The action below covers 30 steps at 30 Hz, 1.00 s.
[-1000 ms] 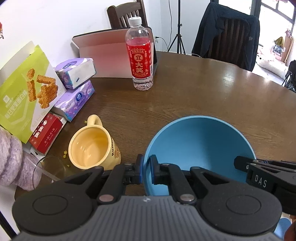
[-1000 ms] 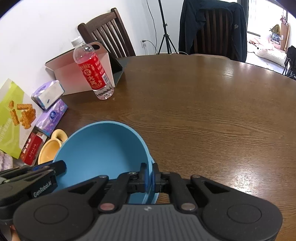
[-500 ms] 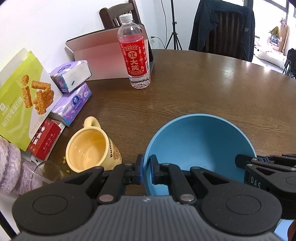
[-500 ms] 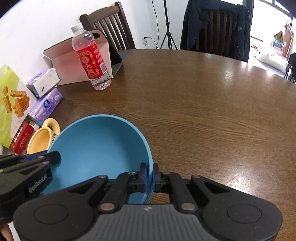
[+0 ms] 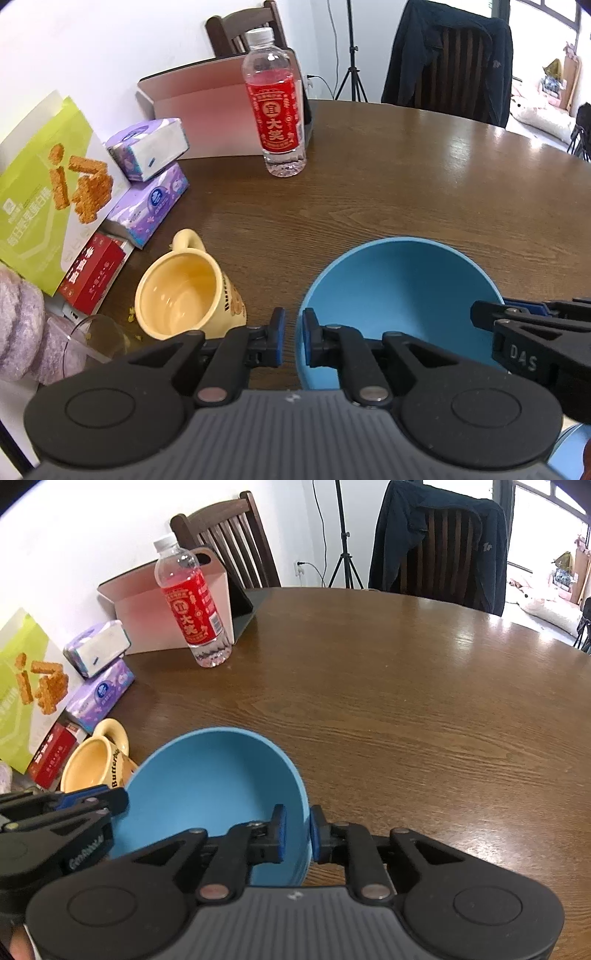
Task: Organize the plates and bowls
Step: 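Lower the bowl onto the stacked blue bowls beside the yellow mug, then open both grippers and release the bowl onto the stack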
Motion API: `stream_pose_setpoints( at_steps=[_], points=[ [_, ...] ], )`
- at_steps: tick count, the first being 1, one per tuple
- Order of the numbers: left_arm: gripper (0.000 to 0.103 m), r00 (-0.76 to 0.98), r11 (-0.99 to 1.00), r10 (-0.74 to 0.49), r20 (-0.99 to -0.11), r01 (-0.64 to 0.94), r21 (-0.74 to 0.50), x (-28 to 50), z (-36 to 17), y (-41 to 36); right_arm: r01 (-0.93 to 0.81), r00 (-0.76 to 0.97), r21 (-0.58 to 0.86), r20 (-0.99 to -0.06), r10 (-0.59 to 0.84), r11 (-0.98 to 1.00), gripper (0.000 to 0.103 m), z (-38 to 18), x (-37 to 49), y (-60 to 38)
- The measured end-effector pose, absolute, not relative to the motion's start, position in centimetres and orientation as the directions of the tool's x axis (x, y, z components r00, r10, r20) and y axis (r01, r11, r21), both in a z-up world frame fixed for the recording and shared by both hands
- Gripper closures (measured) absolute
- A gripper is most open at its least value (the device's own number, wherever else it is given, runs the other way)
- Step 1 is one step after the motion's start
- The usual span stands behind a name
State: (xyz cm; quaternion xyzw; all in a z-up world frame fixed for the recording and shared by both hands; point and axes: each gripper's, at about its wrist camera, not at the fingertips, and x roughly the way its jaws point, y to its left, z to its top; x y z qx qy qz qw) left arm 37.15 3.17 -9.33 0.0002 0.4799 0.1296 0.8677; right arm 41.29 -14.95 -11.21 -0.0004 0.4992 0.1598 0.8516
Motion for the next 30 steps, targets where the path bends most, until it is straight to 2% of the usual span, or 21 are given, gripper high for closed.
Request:
stream_pose_setpoints(
  at_steps=[2,3,4,5,6,8,9,10,11,12,15,17,30],
  points=[
    [0.089,0.512,0.965,0.220,-0.830,-0.237,0.109,36.8,-8.7,3.7,-0.273,0.453,0.170,-0.846,0.282,0.947,0.075,-10.7,41.2,-15.5],
    [0.084,0.517,0.964,0.220,-0.827,-0.242,0.106,36.6,-8.4,3.9,-0.273,0.454,0.174,-0.844,0.286,0.946,0.072,-10.5,41.1,-15.7],
    [0.079,0.523,0.963,0.222,-0.823,-0.249,0.102,36.3,-8.0,4.2,-0.273,0.457,0.178,-0.841,0.290,0.945,0.065,-10.2,40.9,-15.9],
    [0.067,0.532,0.962,0.223,-0.817,-0.255,0.097,36.0,-7.5,4.4,-0.274,0.461,0.183,-0.837,0.296,0.944,0.057,-9.8,40.7,-16.2],
    [0.059,0.544,0.961,0.225,-0.809,-0.260,0.093,35.6,-7.1,4.6,-0.277,0.464,0.188,-0.833,0.302,0.942,0.053,-9.5,40.5,-16.4],
    [0.054,0.560,0.961,0.227,-0.797,-0.262,0.089,34.8,-6.2,4.8,-0.289,0.469,0.197,-0.824,0.318,0.937,0.036,-8.7,39.9,-16.9],
    [0.046,0.566,0.961,0.225,-0.793,-0.262,0.086,34.4,-5.8,4.8,-0.294,0.472,0.200,-0.820,0.325,0.934,0.031,-8.3,39.6,-17.1],
    [0.041,0.573,0.962,0.221,-0.789,-0.263,0.078,34.1,-5.4,4.9,-0.299,0.474,0.203,-0.816,0.330,0.932,0.020,-7.9,39.2,-17.3],
    [0.029,0.583,0.962,0.216,-0.784,-0.265,0.067,33.6,-5.0,5.0,-0.306,0.475,0.206,-0.813,0.337,0.929,0.013,-7.6,38.8,-17.5],
    [0.019,0.592,0.962,0.212,-0.777,-0.268,0.059,33.1,-4.6,5.1,-0.313,0.474,0.209,-0.811,0.343,0.927,0.012,-7.2,38.5,-17.7],
    [0.004,0.603,0.965,0.202,-0.771,-0.258,0.050,31.6,-3.9,5.0,-0.323,0.464,0.219,-0.811,0.355,0.921,0.009,-6.5,37.3,-18.6],
    [0.000,0.608,0.967,0.191,-0.771,-0.253,0.041,30.3,-3.6,5.0,-0.328,0.464,0.221,-0.809,0.360,0.919,0.000,-6.0,36.3,-19.2],
    [0.000,0.677,0.962,0.179,-0.713,-0.272,-0.017,20.9,-1.7,3.7,-0.348,0.525,0.197,-0.769,0.365,0.917,0.000,-2.9,27.9,-23.2]
  ],
)
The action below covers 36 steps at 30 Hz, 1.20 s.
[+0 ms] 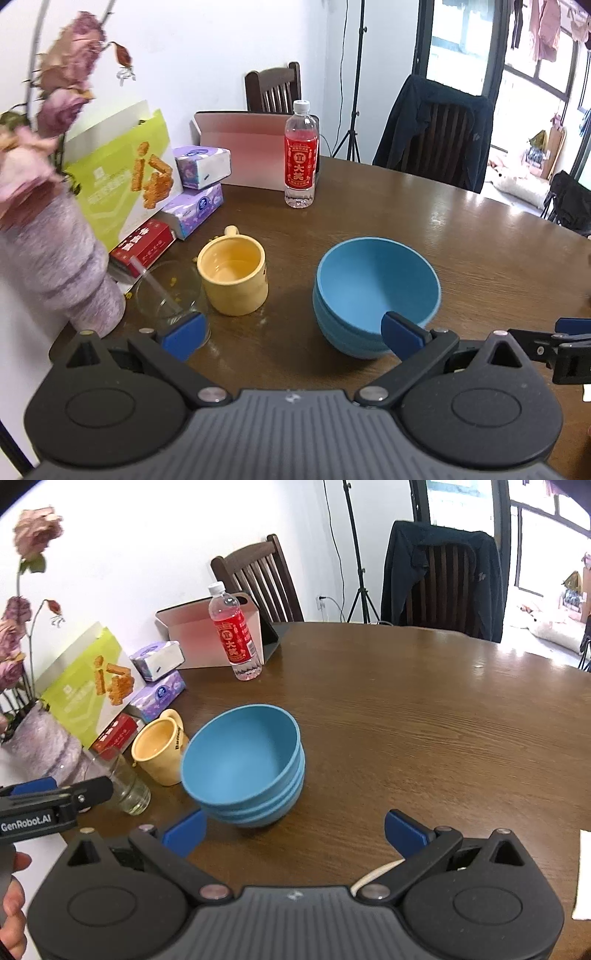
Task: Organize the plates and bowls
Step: 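Open both grippers and release the bowl onto the stack, then move both tools to the rim of the stacked blue bowls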
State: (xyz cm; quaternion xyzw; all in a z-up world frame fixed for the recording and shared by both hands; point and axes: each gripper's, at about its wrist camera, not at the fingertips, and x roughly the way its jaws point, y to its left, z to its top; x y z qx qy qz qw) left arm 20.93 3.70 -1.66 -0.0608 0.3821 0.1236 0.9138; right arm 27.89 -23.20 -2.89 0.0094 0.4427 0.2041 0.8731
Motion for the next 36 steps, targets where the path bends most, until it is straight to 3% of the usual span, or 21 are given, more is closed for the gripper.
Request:
stream_pose_setpoints(
  at_steps=[13,27,36],
  points=[
    [0.000,0.710,0.962,0.174,-0.682,-0.271,-0.037,17.9,-1.0,3.4,-0.290,0.557,0.182,-0.766,0.321,0.940,0.000,-2.7,23.9,-26.2],
    [0.000,0.702,0.988,0.096,-0.706,-0.152,-0.016,25.0,-1.8,5.5,-0.151,0.557,0.219,-0.787,0.266,0.964,0.000,-4.3,27.7,-24.7],
    [0.000,0.635,0.993,0.076,-0.768,-0.119,0.000,29.8,-4.8,7.0,-0.087,0.489,0.222,-0.840,0.235,0.971,0.000,-7.1,31.8,-21.8]
  ],
)
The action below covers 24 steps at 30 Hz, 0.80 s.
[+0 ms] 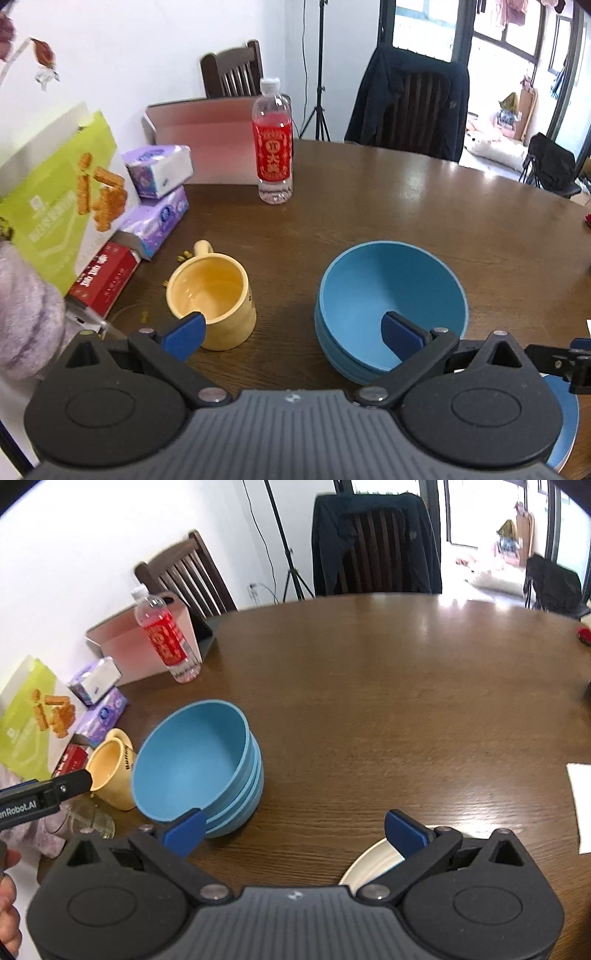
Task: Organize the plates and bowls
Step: 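Move both tools to the rim of the stacked blue bowls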
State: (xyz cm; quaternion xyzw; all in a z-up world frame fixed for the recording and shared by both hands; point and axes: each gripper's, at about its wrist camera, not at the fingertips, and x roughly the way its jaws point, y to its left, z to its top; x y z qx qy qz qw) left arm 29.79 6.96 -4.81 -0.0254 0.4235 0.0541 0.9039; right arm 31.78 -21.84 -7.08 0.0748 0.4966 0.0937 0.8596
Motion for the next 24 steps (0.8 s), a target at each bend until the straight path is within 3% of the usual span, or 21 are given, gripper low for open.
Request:
stream_pose_setpoints(
  at_steps=[16,24],
  points=[
    [0.002,0.513,0.987,0.043,-0.858,-0.155,-0.043,35.7,-9.4,9.0,-0.054,0.369,0.218,-0.903,0.222,0.975,0.001,-11.8,39.1,-17.0],
    [0.017,0.449,0.985,0.025,-0.893,-0.166,-0.056,38.3,-11.2,9.1,-0.036,0.305,0.223,-0.926,0.223,0.974,0.010,-14.4,40.8,-15.9]
  ],
)
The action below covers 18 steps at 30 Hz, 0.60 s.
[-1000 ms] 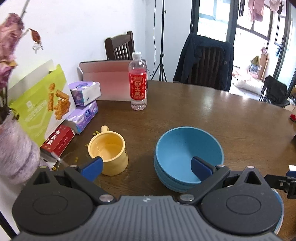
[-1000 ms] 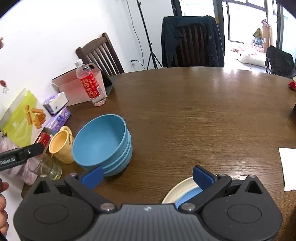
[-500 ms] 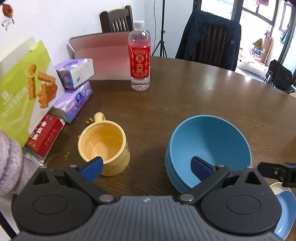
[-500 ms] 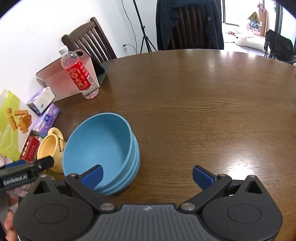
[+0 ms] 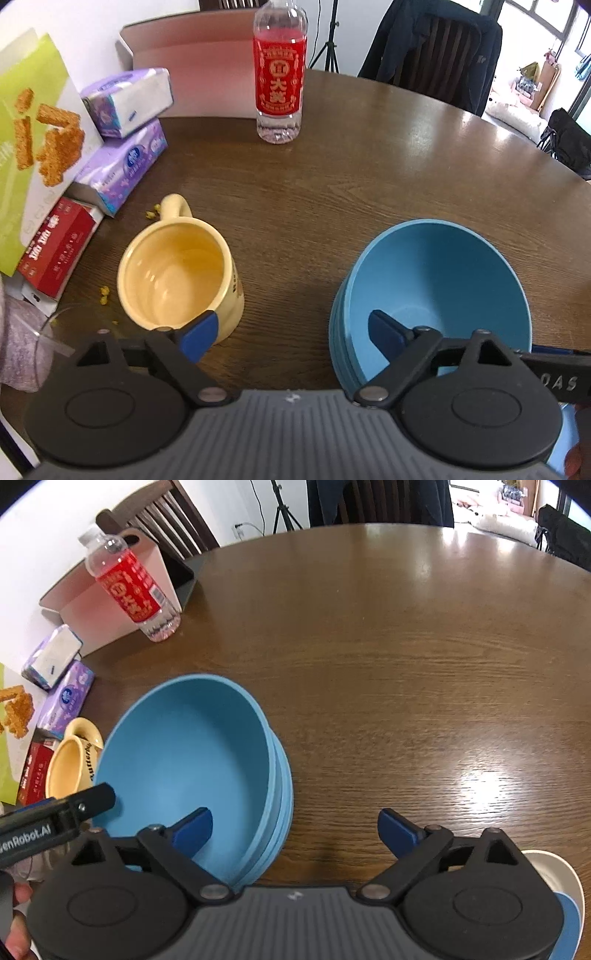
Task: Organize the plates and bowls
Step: 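Close both grippers on the rim of the bowl stack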
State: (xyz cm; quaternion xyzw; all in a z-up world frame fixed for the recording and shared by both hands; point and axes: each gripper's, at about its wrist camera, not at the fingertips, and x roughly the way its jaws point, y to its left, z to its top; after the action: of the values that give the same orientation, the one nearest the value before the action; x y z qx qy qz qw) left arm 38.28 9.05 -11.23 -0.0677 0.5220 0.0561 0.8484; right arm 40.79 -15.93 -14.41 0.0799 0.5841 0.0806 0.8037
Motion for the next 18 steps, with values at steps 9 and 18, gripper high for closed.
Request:
stream_pose_setpoints(
  at_steps=[9,18],
  points=[
    [0.038,0.386,0.983,-0.007,-0.923,-0.169,-0.078,40.3,-13.0,8.6,0.040,0.268,0.251,-0.935,0.231,0.967,0.029,-16.4,41.6,-15.4],
    [0.057,0.365,0.986,-0.043,-0.930,-0.132,-0.098,41.4,-13.7,8.1,0.098,0.272,0.298,-0.926,0.263,0.950,0.052,-17.1,41.5,-15.2]
  ],
)
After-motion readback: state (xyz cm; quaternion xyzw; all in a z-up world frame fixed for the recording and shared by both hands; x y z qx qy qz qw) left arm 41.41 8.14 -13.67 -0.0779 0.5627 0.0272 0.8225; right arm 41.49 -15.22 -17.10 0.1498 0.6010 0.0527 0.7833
